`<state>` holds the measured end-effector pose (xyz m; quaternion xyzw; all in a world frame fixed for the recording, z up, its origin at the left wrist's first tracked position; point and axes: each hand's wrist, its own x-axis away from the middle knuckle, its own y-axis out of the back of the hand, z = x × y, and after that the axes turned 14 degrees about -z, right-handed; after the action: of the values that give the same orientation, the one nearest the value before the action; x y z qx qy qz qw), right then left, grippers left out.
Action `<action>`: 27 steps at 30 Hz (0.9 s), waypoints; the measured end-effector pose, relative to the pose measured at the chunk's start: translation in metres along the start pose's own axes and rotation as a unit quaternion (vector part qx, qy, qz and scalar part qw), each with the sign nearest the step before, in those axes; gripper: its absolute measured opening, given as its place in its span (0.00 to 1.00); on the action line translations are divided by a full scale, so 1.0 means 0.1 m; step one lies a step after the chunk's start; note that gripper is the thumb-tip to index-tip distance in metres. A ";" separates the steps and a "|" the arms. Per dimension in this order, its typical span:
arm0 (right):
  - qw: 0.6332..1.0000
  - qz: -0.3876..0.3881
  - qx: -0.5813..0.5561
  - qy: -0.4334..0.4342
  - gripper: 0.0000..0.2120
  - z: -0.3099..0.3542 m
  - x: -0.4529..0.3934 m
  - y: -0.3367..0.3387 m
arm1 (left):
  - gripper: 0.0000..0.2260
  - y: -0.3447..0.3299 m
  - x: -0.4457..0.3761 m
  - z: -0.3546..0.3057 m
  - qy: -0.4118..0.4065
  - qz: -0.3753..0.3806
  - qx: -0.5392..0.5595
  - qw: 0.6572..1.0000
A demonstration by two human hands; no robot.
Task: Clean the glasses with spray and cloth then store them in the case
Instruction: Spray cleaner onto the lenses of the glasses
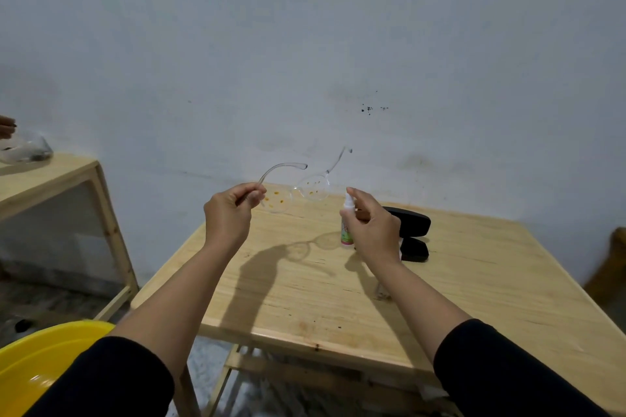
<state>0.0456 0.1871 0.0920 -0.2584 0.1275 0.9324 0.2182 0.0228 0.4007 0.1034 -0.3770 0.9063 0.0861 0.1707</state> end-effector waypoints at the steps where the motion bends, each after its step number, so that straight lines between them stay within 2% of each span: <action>1: 1.000 -0.012 0.001 0.005 0.14 0.00 -0.01 0.05 | 0.06 -0.02 0.02 -0.01 -0.003 0.002 -0.001 1.000; 7: 0.997 -0.064 0.044 0.032 0.14 -0.05 -0.13 0.50 | 0.05 -0.21 0.18 -0.09 -0.016 0.028 0.008 0.999; 14: 0.982 -0.131 0.132 0.040 0.14 -0.16 -0.29 1.45 | 0.06 -0.61 0.49 -0.21 -0.020 0.080 0.020 0.996; 23: 0.939 -0.225 0.260 -0.014 0.14 -0.35 -0.26 2.77 | 0.05 -1.23 1.01 -0.42 -0.040 0.142 0.035 0.988; 27: 0.927 -0.220 0.300 -0.051 0.14 -0.51 -0.13 3.12 | 0.05 -1.45 1.23 -0.48 -0.040 0.156 0.024 0.987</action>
<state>-0.0700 -0.1080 0.0953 -0.1543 0.3296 0.7915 0.4909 0.0338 0.2049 0.0979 -0.2235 0.9481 0.1051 0.2002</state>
